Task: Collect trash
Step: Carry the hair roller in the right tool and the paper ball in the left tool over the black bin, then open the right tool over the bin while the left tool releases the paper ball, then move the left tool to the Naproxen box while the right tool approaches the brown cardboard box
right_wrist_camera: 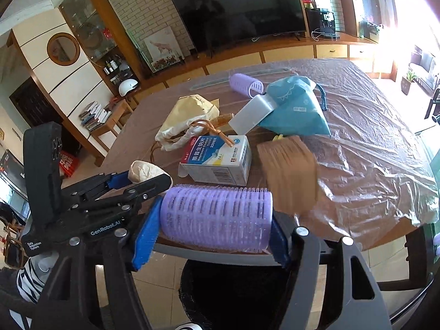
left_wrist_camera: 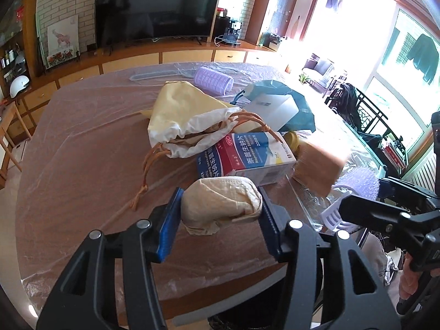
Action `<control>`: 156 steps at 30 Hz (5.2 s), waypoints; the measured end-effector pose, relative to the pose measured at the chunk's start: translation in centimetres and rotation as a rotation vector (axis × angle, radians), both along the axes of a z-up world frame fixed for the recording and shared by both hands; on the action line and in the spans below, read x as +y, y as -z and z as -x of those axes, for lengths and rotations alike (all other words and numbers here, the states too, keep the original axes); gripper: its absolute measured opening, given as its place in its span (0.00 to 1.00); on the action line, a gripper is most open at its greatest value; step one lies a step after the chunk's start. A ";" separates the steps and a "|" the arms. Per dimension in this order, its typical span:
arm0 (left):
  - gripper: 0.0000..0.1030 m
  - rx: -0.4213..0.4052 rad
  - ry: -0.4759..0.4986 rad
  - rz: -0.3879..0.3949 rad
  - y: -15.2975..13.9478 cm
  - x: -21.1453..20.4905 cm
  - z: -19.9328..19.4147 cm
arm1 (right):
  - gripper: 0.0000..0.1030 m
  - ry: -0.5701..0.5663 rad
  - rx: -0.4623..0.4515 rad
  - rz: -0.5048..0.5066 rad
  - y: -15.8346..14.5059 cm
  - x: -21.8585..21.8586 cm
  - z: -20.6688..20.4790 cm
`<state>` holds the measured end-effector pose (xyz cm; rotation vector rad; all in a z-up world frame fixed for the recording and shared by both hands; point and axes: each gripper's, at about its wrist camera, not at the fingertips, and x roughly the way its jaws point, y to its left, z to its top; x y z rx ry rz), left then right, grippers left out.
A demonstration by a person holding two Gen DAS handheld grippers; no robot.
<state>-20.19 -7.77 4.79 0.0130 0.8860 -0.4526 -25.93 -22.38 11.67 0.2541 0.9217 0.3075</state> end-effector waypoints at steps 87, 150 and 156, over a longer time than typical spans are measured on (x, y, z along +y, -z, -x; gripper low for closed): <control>0.52 0.190 -0.012 -0.139 9.2 -6.0 12.7 | 0.65 -0.061 0.221 0.057 10.6 -3.1 6.5; 0.98 -0.062 -0.121 -0.033 -0.7 -2.5 10.9 | 0.96 0.059 -0.089 0.190 1.3 -5.7 9.2; 0.98 -0.116 -0.157 0.010 -3.6 -1.8 6.9 | 0.96 0.049 -0.130 0.184 0.3 -4.7 5.6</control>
